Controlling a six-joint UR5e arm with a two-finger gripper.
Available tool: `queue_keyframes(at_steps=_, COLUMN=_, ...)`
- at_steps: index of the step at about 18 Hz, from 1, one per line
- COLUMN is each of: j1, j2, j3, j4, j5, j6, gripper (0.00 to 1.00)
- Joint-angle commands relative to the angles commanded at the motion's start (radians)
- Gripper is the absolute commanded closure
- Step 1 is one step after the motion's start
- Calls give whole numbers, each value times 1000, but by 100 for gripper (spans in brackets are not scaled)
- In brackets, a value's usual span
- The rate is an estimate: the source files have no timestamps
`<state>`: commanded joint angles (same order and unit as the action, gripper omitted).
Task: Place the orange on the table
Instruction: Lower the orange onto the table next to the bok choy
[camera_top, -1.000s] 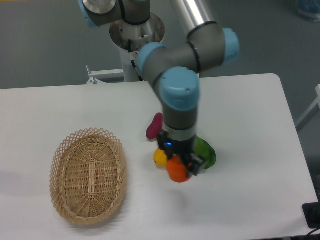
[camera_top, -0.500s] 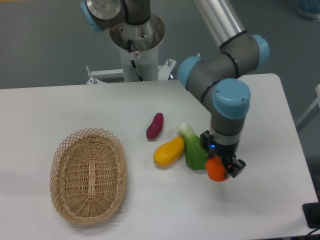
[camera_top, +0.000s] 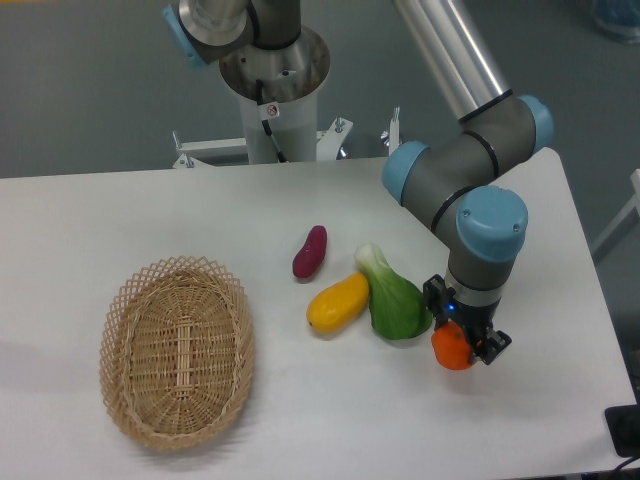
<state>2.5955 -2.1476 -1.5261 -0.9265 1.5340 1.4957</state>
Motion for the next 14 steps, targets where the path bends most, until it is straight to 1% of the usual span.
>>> queue_keyframes(at_steps=1, j1=-2, j2=2, j3=-11, j4=2, j5=2, j6=-6, gripper=28)
queue_keyframes(at_steps=3, j1=-3, j2=-3, j3=-14, j4=5, j5=3, j6=-40, gripper=26)
queue_keyframes(at_steps=6, j1=-6, j2=-11, j3=-12, j4=12, j5=8, j6=-41, gripper=26)
queue_keyframes(at_steps=9, j1=-9, j2=-15, j3=-14, j4=34, j5=9, j6=-43, gripper=25)
queue_keyframes(at_steps=10, j1=-9, j2=-17, j3=-14, j4=35, j5=9, j6=-43, gripper=23)
queue_keyframes(at_steps=14, j1=-9, j2=-21, j3=-12, j4=38, j5=9, j6=-43, gripper=23)
